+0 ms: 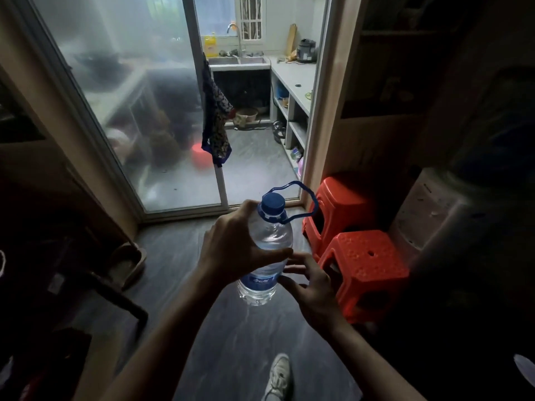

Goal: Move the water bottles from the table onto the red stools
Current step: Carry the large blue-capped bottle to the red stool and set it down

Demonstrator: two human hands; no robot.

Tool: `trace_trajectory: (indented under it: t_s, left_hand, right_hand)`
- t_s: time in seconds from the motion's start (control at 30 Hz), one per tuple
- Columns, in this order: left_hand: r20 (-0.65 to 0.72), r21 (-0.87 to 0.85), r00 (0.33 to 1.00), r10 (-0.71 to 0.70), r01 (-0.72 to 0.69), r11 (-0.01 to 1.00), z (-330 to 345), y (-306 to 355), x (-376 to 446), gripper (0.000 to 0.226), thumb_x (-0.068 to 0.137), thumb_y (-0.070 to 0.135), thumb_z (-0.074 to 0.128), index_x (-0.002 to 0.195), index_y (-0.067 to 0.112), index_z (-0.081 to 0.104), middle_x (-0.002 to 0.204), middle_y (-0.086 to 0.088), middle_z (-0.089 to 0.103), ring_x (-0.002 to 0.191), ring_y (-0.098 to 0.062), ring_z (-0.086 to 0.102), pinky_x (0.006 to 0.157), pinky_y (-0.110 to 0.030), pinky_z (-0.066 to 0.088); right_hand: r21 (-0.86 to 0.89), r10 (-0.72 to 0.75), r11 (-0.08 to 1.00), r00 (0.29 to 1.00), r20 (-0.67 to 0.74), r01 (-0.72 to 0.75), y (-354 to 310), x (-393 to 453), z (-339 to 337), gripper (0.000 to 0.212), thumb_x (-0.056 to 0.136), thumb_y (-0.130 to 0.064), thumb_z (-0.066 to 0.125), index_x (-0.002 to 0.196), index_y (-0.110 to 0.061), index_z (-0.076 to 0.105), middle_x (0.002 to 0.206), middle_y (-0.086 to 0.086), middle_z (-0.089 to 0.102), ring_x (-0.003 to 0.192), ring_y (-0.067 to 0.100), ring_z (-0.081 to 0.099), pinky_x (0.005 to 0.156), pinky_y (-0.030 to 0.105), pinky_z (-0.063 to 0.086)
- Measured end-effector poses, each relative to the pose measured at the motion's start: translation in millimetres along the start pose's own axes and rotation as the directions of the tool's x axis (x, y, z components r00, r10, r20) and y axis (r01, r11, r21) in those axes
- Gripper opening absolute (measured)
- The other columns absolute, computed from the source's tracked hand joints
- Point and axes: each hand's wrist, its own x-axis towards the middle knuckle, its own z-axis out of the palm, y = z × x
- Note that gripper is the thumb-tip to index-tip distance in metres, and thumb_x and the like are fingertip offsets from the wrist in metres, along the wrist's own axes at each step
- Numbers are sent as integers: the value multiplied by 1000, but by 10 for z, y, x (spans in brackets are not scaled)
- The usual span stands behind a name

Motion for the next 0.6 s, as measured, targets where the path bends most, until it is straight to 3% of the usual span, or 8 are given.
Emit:
trace_trajectory:
  t_s: [0.3,0.4,0.53,0.6]
  left_hand:
    - [126,11,989,82,-84,996,692,-141,1588,85,50,79,71,114,28,51,97,8,73,74,-10,66,64,-34,56]
    - [122,31,985,123,-127,991,873,-109,2110,85,50,77,73,114,25,53,99,8,73,75,-8,62,63,-25,47]
    - [160,13,977,141,-144,989,1141,-121,2637,92,46,85,64,116,28,50,104,6,73,84,-16,67,70,-35,55]
    - [163,-5,978,133,-134,991,1263,-128,2863,87,46,81,70,114,31,49,102,8,72,83,-15,66,70,-34,54]
  right_hand:
    - [39,29,999,996,-86,-26,315,1502,-429,39,79,-38,78,114,-30,60,111,-10,70,102,0,66,70,12,52]
    - [72,24,997,991,-132,-14,377,2005,-584,46,76,-47,77,115,-30,60,112,-10,70,103,0,66,71,13,52]
    - [77,31,997,984,-177,-17,470,2500,-735,40,83,-22,77,120,-21,61,115,-8,69,104,-4,64,73,9,50]
    - [70,22,997,975,-221,-7,539,2696,-808,38,83,-15,77,118,-21,62,114,-8,70,102,-3,65,74,10,51]
